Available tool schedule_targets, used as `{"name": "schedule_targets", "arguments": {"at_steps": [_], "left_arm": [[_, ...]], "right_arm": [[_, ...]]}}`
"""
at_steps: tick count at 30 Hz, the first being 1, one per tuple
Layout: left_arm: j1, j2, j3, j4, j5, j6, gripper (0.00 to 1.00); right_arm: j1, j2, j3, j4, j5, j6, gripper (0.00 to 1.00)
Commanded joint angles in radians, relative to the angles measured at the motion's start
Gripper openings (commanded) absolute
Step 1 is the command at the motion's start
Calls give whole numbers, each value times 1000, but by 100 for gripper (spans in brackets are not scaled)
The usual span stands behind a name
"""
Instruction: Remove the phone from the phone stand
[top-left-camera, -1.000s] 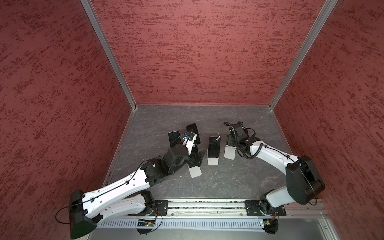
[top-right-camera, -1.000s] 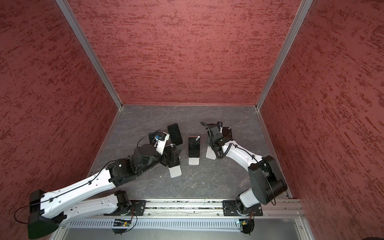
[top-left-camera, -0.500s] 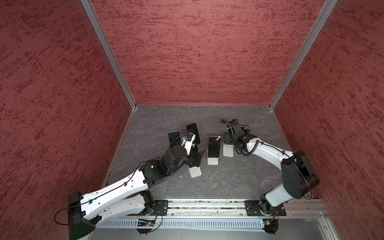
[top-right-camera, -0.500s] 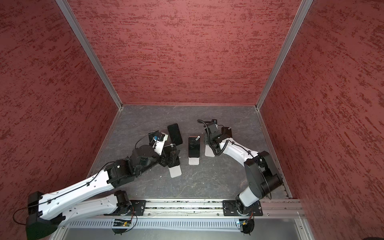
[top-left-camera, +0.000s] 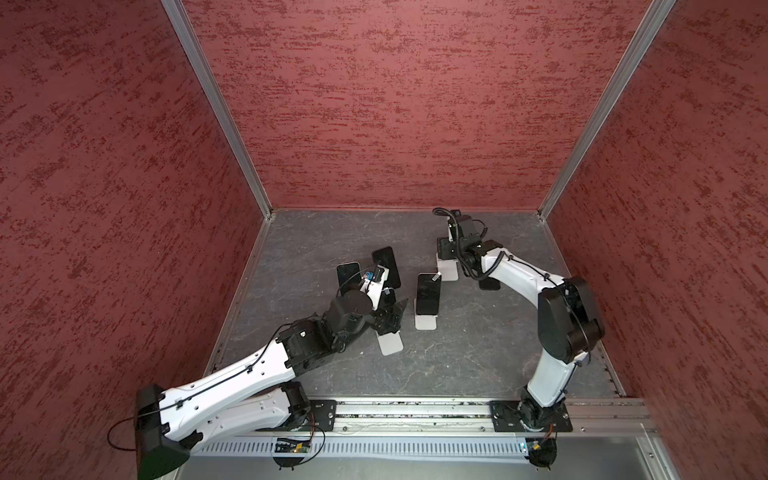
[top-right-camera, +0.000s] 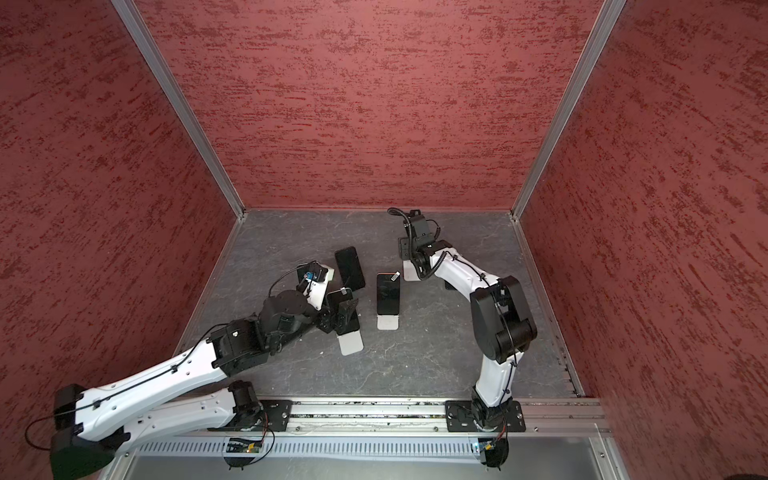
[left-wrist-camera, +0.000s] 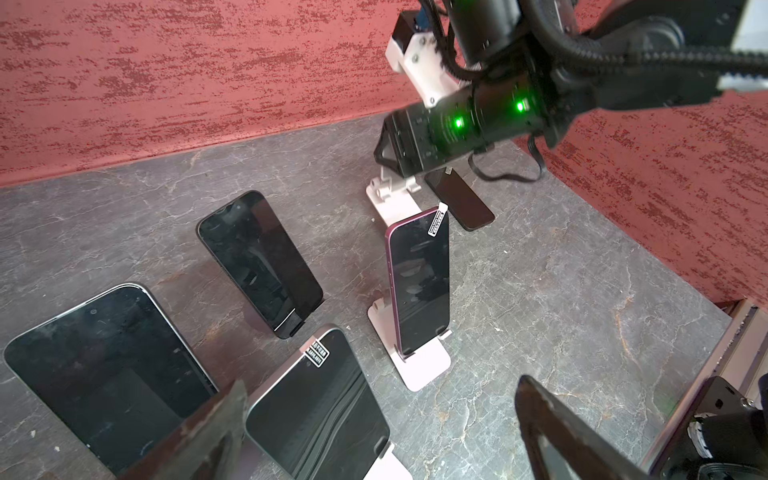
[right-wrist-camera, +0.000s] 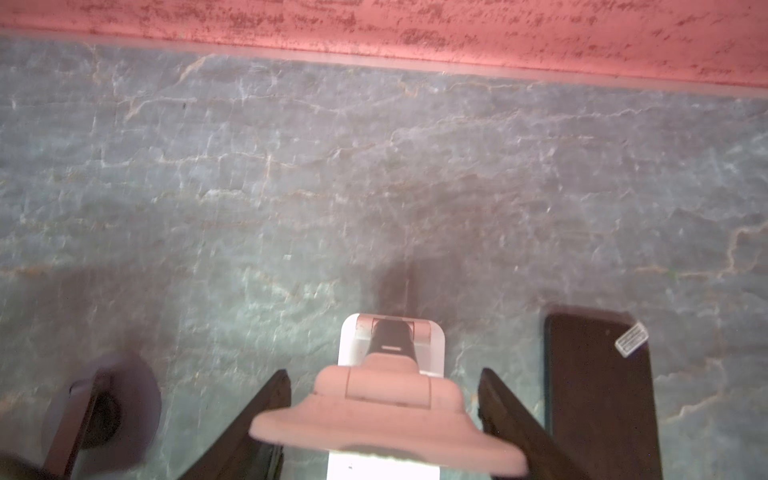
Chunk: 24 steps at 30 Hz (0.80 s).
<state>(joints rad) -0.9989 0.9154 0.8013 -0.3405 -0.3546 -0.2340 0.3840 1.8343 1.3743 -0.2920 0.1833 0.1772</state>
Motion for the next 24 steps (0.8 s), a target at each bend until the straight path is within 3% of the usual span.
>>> {"name": "schedule_targets", "arguments": {"at_steps": [1, 12, 24], "left_arm": [[-7, 14, 21, -24, -24, 4, 99], [-13, 28, 24, -13, -28, 3, 99], [-18, 15, 24, -23, -48, 5, 100]], "right_arm": [[-38, 36, 78, 19, -43, -52, 55], [-129, 154, 186, 19, -110, -72, 55], [-148, 232, 228, 8, -112, -66, 57]]}}
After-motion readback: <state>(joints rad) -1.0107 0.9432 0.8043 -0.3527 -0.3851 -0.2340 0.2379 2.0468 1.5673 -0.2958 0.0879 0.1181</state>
